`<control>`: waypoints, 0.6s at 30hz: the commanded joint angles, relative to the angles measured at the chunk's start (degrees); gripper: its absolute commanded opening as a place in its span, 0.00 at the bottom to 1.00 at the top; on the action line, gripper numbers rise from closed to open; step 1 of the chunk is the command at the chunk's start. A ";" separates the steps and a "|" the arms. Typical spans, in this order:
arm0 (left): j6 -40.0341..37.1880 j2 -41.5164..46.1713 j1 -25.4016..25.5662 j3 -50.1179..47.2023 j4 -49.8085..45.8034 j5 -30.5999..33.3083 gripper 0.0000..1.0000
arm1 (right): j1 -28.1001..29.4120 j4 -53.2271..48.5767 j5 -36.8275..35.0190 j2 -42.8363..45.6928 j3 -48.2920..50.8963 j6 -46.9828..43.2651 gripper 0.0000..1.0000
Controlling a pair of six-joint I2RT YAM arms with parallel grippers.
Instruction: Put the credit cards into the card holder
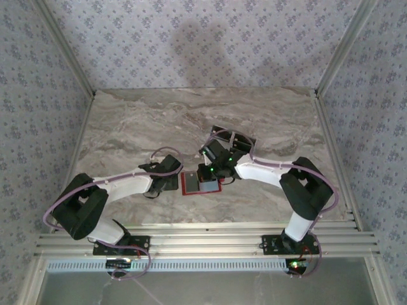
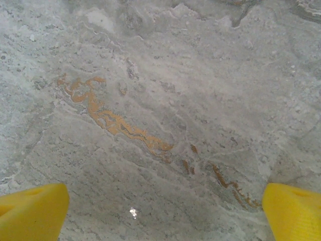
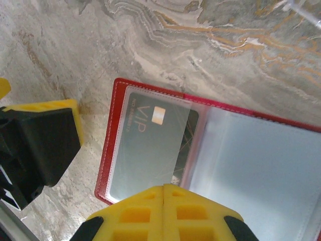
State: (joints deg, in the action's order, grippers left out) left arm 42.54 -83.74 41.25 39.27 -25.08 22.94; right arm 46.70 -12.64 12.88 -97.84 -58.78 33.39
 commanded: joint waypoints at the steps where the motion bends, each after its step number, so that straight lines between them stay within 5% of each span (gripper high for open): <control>1: -0.93 -1.60 0.15 0.59 -1.13 -2.14 1.00 | -0.20 -2.07 0.09 -1.89 -1.55 -1.04 0.00; 18: -1.11 -5.33 0.32 1.45 0.69 -2.86 1.00 | 0.52 -0.89 1.27 -7.25 -3.16 -1.00 0.00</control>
State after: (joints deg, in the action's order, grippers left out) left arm 42.50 -86.02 41.28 40.86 -25.43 22.50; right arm 46.70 -12.62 13.32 -103.53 -60.16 33.36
